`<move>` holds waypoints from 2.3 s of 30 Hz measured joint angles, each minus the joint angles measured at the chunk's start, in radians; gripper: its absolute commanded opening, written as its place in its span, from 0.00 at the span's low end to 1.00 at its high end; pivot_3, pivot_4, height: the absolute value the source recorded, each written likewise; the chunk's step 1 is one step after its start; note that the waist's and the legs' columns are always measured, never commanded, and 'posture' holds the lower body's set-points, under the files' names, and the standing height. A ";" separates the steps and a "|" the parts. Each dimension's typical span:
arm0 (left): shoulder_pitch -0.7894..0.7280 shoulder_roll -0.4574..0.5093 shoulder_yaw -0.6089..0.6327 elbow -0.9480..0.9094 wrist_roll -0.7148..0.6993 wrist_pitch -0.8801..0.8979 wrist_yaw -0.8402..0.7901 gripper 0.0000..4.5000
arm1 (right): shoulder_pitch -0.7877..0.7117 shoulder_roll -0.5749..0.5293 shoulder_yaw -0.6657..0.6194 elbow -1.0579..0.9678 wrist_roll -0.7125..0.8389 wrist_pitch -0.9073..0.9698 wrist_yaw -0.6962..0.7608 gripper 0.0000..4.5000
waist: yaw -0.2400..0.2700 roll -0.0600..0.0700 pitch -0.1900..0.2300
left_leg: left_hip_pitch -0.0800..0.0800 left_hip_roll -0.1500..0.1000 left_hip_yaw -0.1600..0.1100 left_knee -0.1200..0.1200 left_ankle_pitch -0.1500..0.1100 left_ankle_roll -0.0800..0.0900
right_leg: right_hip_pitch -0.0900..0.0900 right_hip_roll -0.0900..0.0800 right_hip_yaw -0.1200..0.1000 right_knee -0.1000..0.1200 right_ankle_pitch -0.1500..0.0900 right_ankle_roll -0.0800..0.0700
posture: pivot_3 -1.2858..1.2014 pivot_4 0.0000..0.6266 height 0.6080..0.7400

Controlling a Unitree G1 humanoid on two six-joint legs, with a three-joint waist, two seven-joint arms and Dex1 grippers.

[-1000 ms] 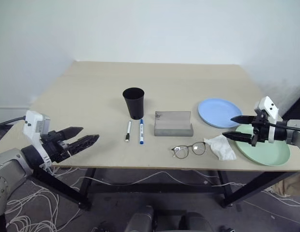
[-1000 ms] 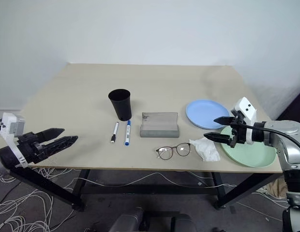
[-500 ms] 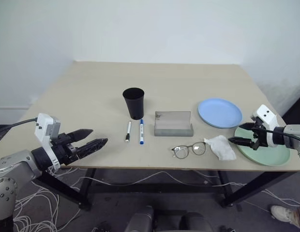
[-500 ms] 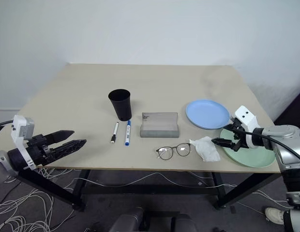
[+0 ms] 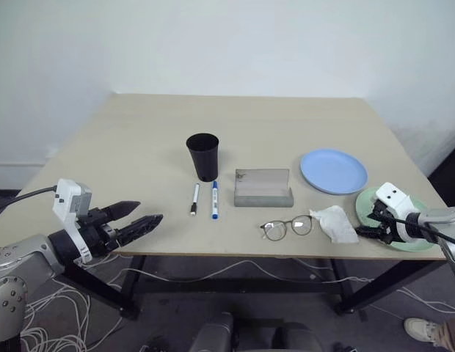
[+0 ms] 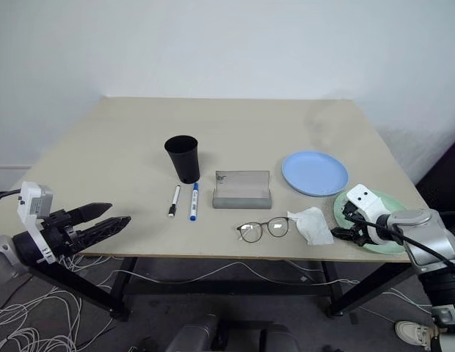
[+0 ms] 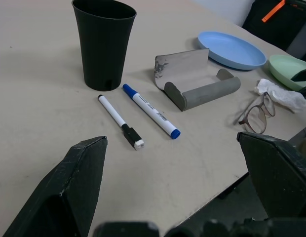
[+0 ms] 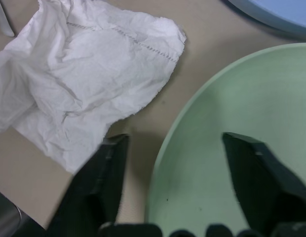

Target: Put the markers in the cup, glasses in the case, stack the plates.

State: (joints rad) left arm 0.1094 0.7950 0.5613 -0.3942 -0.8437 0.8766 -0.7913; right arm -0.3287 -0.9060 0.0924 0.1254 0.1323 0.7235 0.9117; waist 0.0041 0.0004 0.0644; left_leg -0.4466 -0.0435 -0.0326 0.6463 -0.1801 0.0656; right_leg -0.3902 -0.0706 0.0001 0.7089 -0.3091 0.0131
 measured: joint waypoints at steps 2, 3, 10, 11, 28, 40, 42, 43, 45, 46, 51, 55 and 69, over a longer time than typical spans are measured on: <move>0.002 -0.003 0.000 0.000 0.000 -0.006 0.004 1.00 | -0.001 0.015 0.004 0.000 -0.013 0.007 -0.019 0.33 | 0.000 0.000 0.000 | 0.000 0.000 0.000 0.000 0.000 0.000 | 0.000 0.000 0.000 0.000 0.000 0.000 | 0.52 0.00 0.67; 0.002 -0.004 0.000 0.000 0.001 -0.007 0.005 1.00 | -0.003 0.022 0.007 0.001 -0.016 0.009 -0.029 0.25 | 0.000 0.000 0.000 | 0.000 0.000 0.000 0.000 0.000 0.000 | 0.000 0.000 0.000 0.000 0.000 0.000 | 0.52 0.00 0.67; 0.003 -0.005 0.000 0.000 0.002 -0.026 0.012 1.00 | -0.092 0.028 0.015 0.048 -0.056 0.019 -0.071 0.00 | -0.009 -0.003 -0.002 | 0.004 0.001 0.000 0.002 0.000 0.000 | 0.000 -0.004 -0.005 -0.001 0.005 -0.003 | 0.52 0.00 0.67; 0.003 -0.005 0.000 0.000 0.002 -0.027 0.012 1.00 | -0.102 0.028 0.021 0.062 -0.060 0.023 -0.078 0.00 | -0.009 -0.003 -0.002 | 0.003 0.000 0.000 0.002 0.000 0.000 | 0.000 -0.006 -0.007 -0.001 0.005 -0.003 | 0.52 0.00 0.67; 0.003 -0.011 -0.002 0.000 0.006 -0.047 0.030 1.00 | -0.217 -0.090 0.191 0.222 -0.293 -0.051 -0.078 0.00 | -0.003 0.002 -0.002 | 0.001 -0.002 0.001 0.000 0.000 0.000 | -0.001 -0.011 -0.014 -0.001 0.005 -0.002 | 0.52 0.00 0.67; 0.002 -0.011 -0.004 0.000 0.006 -0.050 0.042 1.00 | -0.433 0.202 0.113 0.318 -0.247 -0.204 -0.177 0.00 | -0.027 0.002 -0.002 | 0.002 -0.001 -0.001 0.000 0.002 -0.001 | -0.002 -0.007 -0.014 -0.001 0.006 0.001 | 0.52 0.00 0.67; 0.003 -0.011 -0.004 0.000 0.006 -0.050 0.046 1.00 | -0.472 0.246 0.101 0.367 -0.237 -0.235 -0.190 0.00 | -0.023 0.002 -0.002 | 0.002 -0.001 -0.001 0.000 0.004 -0.001 | -0.001 -0.007 -0.014 -0.001 0.006 0.001 | 0.52 0.00 0.67; 0.004 -0.011 -0.003 0.000 0.006 -0.050 0.050 1.00 | -0.491 0.266 0.097 0.401 -0.232 -0.257 -0.195 0.00 | -0.021 0.002 -0.002 | 0.002 -0.001 -0.001 0.000 0.004 -0.001 | -0.001 -0.007 -0.014 -0.001 0.006 0.001 | 0.52 0.00 0.67; 0.006 -0.011 -0.003 -0.001 0.005 -0.050 0.054 1.00 | -0.534 0.308 0.093 0.485 -0.232 -0.307 -0.208 0.00 | -0.022 0.002 -0.002 | 0.002 -0.001 -0.001 0.000 0.004 -0.001 | -0.001 -0.006 -0.014 -0.001 0.006 0.000 | 0.52 0.00 0.67; 0.006 -0.012 -0.003 -0.002 0.004 -0.050 0.057 1.00 | -0.554 0.331 0.091 0.532 -0.232 -0.332 -0.217 0.00 | -0.023 0.002 -0.002 | 0.002 -0.001 -0.001 0.000 0.004 -0.001 | -0.001 -0.006 -0.014 -0.001 0.007 0.001 | 0.52 0.00 0.67; 0.020 -0.018 0.000 -0.018 0.001 -0.050 0.071 1.00 | -0.607 0.398 0.098 0.710 -0.246 -0.452 -0.226 0.00 | -0.025 0.002 -0.002 | 0.003 -0.001 -0.001 -0.001 0.005 -0.002 | -0.002 -0.001 -0.013 -0.001 0.008 0.001 | 0.52 0.00 0.67; 0.030 -0.018 0.002 -0.034 0.000 -0.050 0.077 1.00 | -0.639 0.437 0.099 0.816 -0.254 -0.520 -0.225 0.00 | -0.028 0.003 -0.002 | 0.003 0.000 -0.001 -0.002 0.006 -0.004 | -0.003 0.000 -0.012 0.000 0.008 0.001 | 0.52 0.00 0.67; 0.035 -0.023 0.002 -0.041 -0.020 -0.050 0.091 1.00 | -0.677 0.500 0.117 0.960 -0.300 -0.643 -0.221 0.00 | -0.028 0.003 -0.002 | 0.004 0.000 -0.002 -0.003 0.007 -0.005 | -0.003 0.001 -0.012 0.000 0.008 0.001 | 0.52 0.00 0.67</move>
State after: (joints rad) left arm 0.1446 0.7723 0.5637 -0.4348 -0.8642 0.8264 -0.7002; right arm -1.0062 -0.4064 0.2095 1.0858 -0.1677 0.0806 0.6903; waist -0.0238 0.0034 0.0621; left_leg -0.4425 -0.0432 -0.0344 0.6431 -0.1731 0.0601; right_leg -0.3934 -0.0696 -0.0121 0.7089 -0.3012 0.0140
